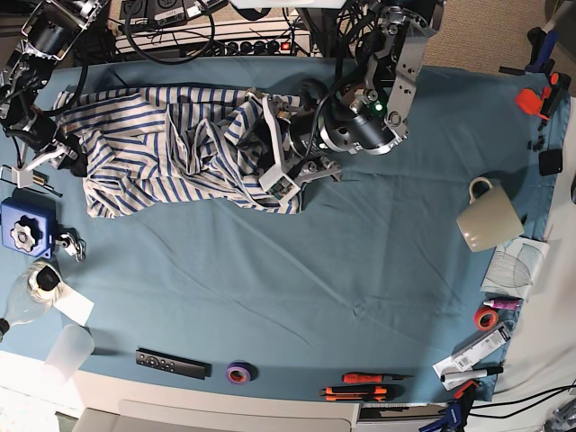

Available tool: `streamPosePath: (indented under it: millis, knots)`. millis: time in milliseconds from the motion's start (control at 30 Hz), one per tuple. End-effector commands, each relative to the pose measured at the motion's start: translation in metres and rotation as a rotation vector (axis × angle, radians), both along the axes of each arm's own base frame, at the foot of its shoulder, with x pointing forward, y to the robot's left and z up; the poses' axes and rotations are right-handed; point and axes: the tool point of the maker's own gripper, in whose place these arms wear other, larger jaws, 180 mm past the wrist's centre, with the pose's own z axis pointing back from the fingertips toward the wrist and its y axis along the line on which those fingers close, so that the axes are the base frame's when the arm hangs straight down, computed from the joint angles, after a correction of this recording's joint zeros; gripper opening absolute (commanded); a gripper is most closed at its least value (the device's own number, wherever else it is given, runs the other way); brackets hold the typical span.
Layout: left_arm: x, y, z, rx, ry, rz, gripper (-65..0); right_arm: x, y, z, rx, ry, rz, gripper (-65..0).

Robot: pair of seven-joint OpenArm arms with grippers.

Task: Fold the T-shirt properly
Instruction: 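Hold the shirt with the left gripper while the right gripper grasps the collar end, then lift the collar end with the right gripper and fold it over the shirt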

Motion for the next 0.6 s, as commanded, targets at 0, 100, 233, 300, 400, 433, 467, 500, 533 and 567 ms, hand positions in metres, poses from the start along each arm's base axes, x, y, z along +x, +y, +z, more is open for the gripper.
streamPosePath:
  millis: [0, 100, 233, 300, 400, 433, 467, 500, 533, 567]
  knots:
    - [0.004, -0.007, 0.017, -0.054, -0.037, 0.001, -38.3, -0.03, 0.013, -0.022, 0.02, 0.172, 0.081, -40.1]
    - [0.004, -0.007, 0.016, -0.053, -0.037, 0.0, -38.3, -0.025, 0.023, -0.015, 0.072, 0.137, 0.107, -40.8]
    - [0.004, -0.007, 0.016, -0.053, -0.036, 0.0, -38.3, -0.022, 0.025, -0.011, 0.091, 0.114, 0.105, -50.6]
    - [0.004, -0.007, 0.016, -0.053, -0.036, 0.0, -38.3, -0.022, 0.025, -0.011, 0.091, 0.114, 0.105, -60.9]
    - [0.004, -0.007, 0.016, -0.052, -0.036, 0.0, -38.4, -0.021, 0.025, -0.011, 0.091, 0.11, 0.105, -65.0]
    - [0.004, -0.007, 0.016, -0.052, -0.035, 0.0, -38.4, -0.02, 0.025, -0.01, 0.092, 0.107, 0.105, -65.0]
    - [0.004, -0.007, 0.016, -0.051, -0.033, -0.001, -38.3, -0.019, 0.026, -0.009, 0.094, 0.101, 0.106, -65.0]
    - [0.003, -0.007, 0.015, -0.05, -0.031, -0.001, -38.4, -0.016, 0.027, -0.006, 0.1, 0.081, 0.113, -65.0]
    - [0.002, -0.006, 0.014, -0.048, -0.029, -0.002, -38.4, -0.013, 0.028, -0.001, 0.107, 0.051, 0.123, -65.0]
    - [0.002, -0.006, 0.014, -0.044, -0.025, -0.004, -38.4, -0.01, 0.029, 0.004, 0.118, 0.023, 0.127, -65.0]
